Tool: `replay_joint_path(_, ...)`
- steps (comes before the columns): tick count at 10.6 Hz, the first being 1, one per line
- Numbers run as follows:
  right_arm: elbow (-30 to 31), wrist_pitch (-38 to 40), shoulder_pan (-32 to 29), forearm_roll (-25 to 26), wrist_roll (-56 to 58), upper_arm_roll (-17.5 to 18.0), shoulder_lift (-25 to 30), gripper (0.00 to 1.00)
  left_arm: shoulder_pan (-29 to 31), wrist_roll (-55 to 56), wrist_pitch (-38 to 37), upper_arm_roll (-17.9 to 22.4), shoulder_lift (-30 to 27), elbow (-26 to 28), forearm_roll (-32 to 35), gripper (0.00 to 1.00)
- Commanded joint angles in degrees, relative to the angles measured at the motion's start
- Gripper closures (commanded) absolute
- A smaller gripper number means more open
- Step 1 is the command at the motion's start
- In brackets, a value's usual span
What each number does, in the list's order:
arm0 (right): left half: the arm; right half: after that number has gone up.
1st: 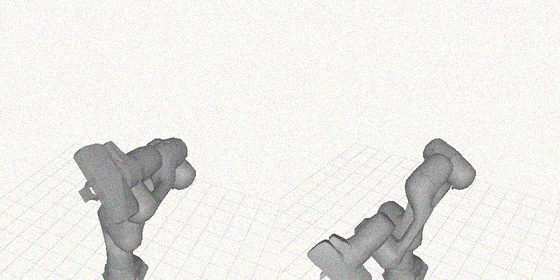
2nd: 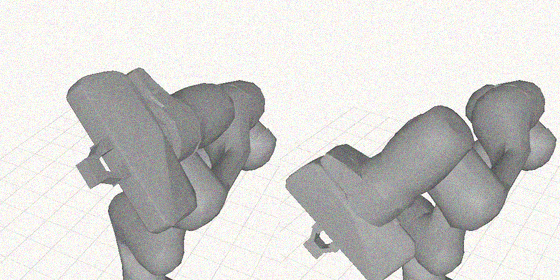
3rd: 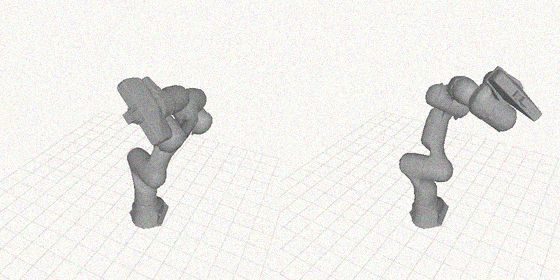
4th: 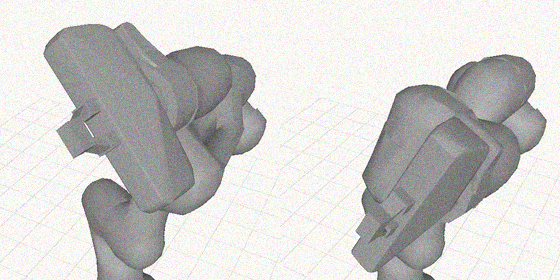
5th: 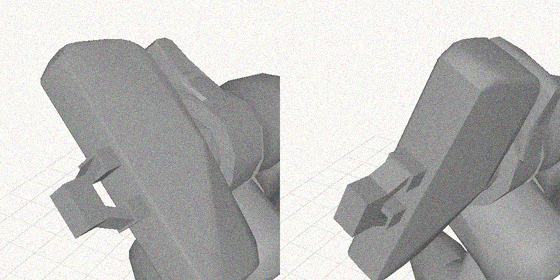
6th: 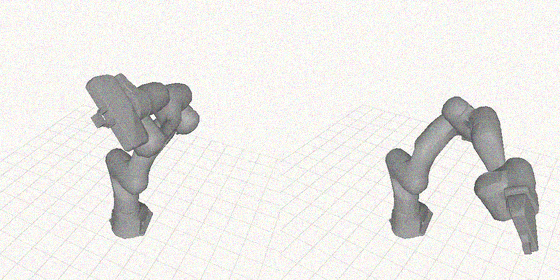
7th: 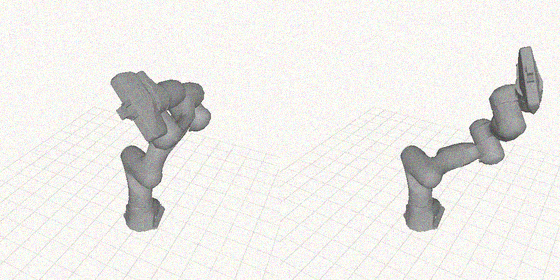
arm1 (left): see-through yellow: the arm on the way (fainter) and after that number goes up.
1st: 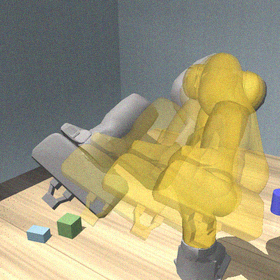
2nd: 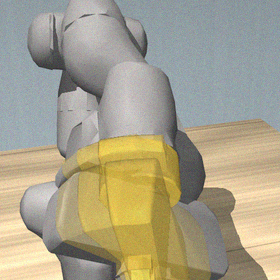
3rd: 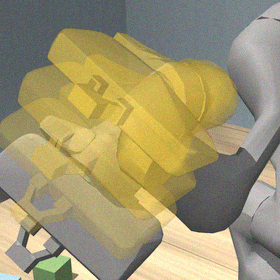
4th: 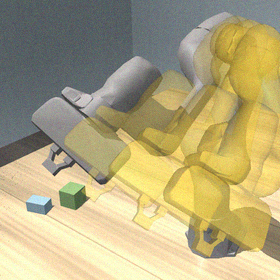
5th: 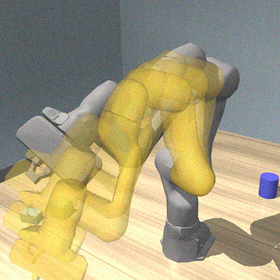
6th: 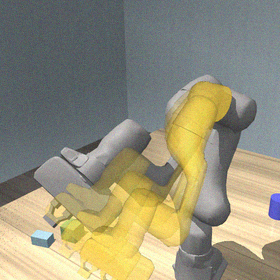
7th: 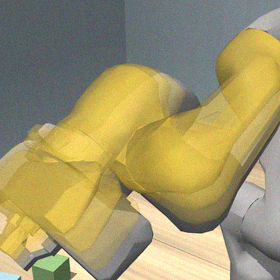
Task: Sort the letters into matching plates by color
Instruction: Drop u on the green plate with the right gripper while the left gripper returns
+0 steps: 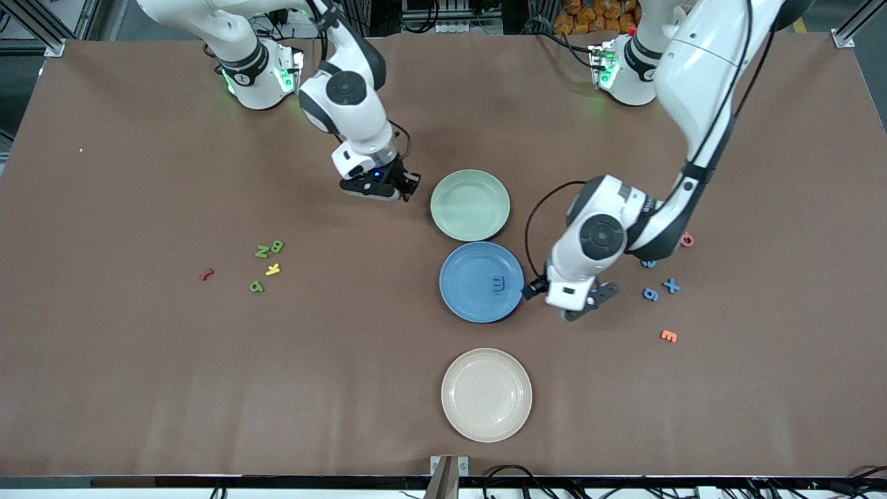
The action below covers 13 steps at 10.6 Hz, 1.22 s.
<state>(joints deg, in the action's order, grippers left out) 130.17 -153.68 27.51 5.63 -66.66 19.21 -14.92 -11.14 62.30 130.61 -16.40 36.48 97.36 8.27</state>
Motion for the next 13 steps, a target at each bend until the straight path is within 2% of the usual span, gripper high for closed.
replay_joint_path(1, -10.5, 6.1, 5.2, 0.8, -9.1, 0.2, -5.9, 1.0, 2.0, 9.3, -1.6, 3.3, -2.1, 0.5, 3.7, 0.0)
replay_joint_path(3, -13.1, 6.1, 7.8, 1.7, -12.9, -0.3, -8.3, 1.0, 3.1, 15.4, -1.6, 3.7, -1.8, 1.7, 3.9, 0.0)
replay_joint_path(5, -17.1, 6.2, 9.4, 6.3, -19.6, -0.8, -12.4, 1.0, 5.6, 15.7, -1.4, 4.1, -2.6, 4.5, 4.6, 0.0)
replay_joint_path(6, -18.6, 6.2, 9.5, 8.0, -22.3, -0.8, -14.2, 1.0, 8.1, 15.4, -0.8, 3.8, -3.2, 5.8, 7.1, 0.0)
replay_joint_path(9, -22.3, 6.3, 12.3, 8.7, -25.4, -2.6, -17.6, 1.0, 12.7, 14.4, 8.5, 3.6, -6.5, 13.5, 10.3, 0.0)
replay_joint_path(10, -23.2, 6.3, 12.3, 8.7, -25.7, -2.7, -18.2, 0.92, 14.2, 13.8, 11.0, 3.5, -7.1, 15.1, 10.3, 0.0)
replay_joint_path(12, -24.3, 7.6, 12.3, 8.6, -26.9, -2.9, -18.5, 0.3, 16.7, 13.8, 18.8, 3.3, -7.3, 17.8, 10.3, 0.0)
replay_joint_path(13, -24.7, 8.7, 12.3, 9.0, -27.8, -2.9, -18.4, 0.03, 16.9, 13.8, 22.1, 3.3, -7.3, 19.7, 10.2, 0.0)
